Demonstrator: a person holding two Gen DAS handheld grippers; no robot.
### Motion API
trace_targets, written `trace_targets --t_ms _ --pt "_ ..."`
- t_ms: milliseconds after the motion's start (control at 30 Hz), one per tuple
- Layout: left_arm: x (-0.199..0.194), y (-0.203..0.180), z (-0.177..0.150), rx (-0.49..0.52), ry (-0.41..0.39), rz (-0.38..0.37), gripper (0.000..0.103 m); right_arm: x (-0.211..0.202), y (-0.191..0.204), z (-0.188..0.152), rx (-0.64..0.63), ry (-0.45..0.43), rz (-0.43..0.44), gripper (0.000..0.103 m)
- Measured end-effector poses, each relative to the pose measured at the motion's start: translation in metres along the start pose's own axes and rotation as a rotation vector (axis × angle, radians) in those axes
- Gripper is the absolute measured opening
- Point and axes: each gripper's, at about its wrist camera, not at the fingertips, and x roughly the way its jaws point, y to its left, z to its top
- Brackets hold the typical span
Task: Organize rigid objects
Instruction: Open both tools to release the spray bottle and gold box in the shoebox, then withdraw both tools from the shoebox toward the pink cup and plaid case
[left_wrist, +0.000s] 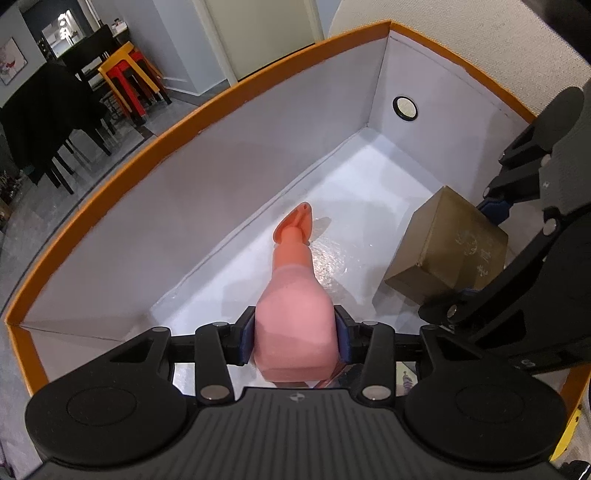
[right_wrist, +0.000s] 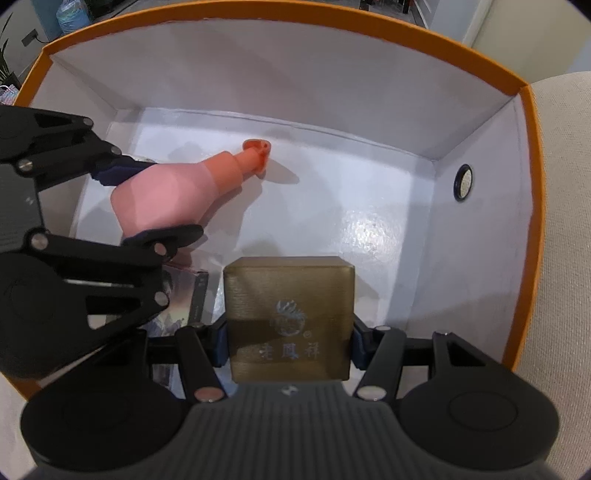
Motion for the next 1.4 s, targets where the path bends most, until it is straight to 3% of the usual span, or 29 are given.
trace_targets --t_ms 533,1100,1400 --pt "-0.023 0.005 0.004 -0.041 -0.052 0.016 0.056 -0.024 0.000 -0.021 -0.007 -0.050 -0.026 0.063" --pt "-0.089 -0.002 0.001 -0.032 -0.121 0.067 0.056 -0.103 0.024 -0.048 -0.042 -0.158 -0.060 0.063" --pt "-0.132 -0.012 -0.026 -0.076 -0.194 0.075 0.056 -0.141 0.038 -0.075 -0.050 -0.215 -0.059 0.064"
